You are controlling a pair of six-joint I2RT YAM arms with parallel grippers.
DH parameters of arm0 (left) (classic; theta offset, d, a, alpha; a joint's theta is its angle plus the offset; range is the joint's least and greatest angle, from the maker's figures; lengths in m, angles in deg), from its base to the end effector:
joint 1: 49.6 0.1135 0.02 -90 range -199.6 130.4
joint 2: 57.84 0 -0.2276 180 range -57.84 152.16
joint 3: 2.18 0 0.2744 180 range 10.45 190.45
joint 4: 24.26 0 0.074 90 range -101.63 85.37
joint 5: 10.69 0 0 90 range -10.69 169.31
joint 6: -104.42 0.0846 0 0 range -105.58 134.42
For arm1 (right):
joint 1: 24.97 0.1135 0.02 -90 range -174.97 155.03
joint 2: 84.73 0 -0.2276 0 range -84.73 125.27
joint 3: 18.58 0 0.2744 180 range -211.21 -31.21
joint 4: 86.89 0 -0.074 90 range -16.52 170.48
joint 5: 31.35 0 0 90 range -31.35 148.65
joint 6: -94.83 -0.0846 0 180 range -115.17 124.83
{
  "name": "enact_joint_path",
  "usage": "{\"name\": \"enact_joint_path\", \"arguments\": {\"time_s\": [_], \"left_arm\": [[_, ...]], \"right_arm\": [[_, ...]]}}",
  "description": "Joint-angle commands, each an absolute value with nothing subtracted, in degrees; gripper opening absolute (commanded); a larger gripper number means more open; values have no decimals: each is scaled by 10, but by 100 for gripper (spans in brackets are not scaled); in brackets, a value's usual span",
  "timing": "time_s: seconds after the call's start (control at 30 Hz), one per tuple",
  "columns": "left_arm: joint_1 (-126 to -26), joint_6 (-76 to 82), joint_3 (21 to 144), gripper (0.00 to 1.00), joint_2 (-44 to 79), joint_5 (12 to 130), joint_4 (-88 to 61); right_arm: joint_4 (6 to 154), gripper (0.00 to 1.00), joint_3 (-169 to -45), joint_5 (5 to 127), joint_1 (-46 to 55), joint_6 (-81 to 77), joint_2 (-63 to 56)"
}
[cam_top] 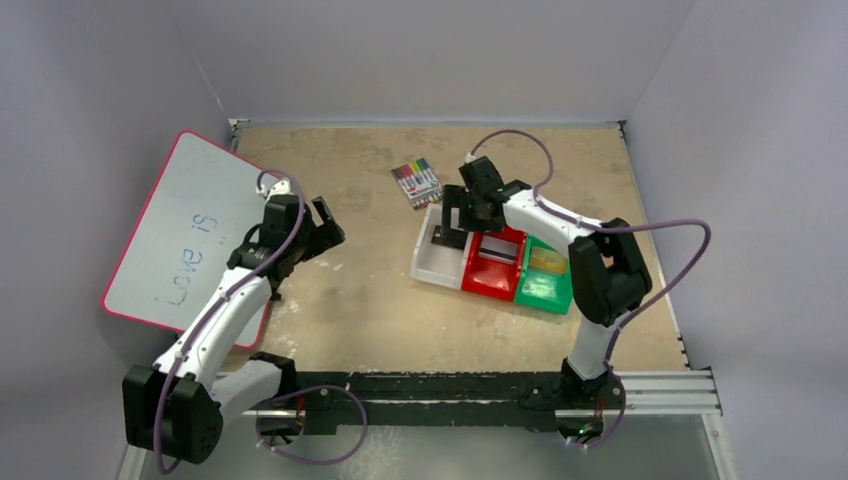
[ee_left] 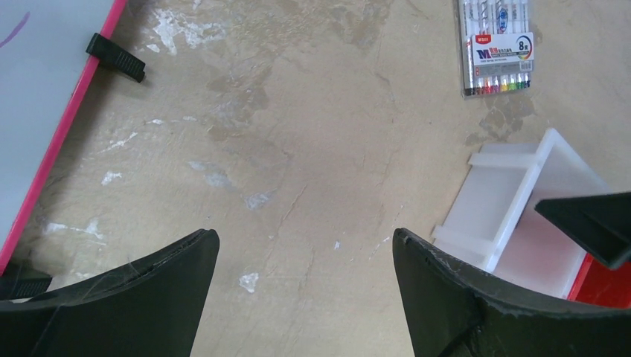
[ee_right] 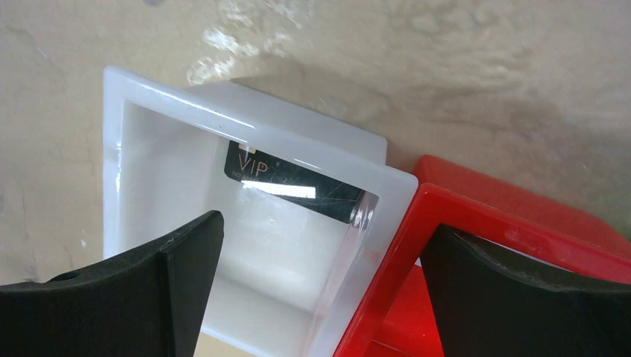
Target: Take the credit cards out of the card holder
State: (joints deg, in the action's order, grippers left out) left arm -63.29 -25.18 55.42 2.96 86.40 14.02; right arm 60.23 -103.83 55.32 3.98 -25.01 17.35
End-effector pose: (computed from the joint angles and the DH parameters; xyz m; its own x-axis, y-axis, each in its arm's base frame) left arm 0.2952 -0.0612 0.1922 -0.5883 -0.5077 -0.6294 -0.2985 0.8597 -0.4146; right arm 0.3810 0.2052 0.1357 -0.8031 0.1234 -0.5830 -0.0585 0.9572 0.2833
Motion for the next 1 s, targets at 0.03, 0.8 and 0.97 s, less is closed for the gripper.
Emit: {"name": "enact_joint_path", "arguments": {"time_s": [0.03,0.8,0.97], "left_arm": [[-635,-253,546,87,-3,873,167],[-635,-250,553,87,-42,900,215],[-635,-250,556,87,-45,908,222]], "right_arm": [[600,100,-1132,534,68,-250,230],[522,100,-1437,526,142,-200,452],[497,100,-1466,514,145,-191,448]]}}
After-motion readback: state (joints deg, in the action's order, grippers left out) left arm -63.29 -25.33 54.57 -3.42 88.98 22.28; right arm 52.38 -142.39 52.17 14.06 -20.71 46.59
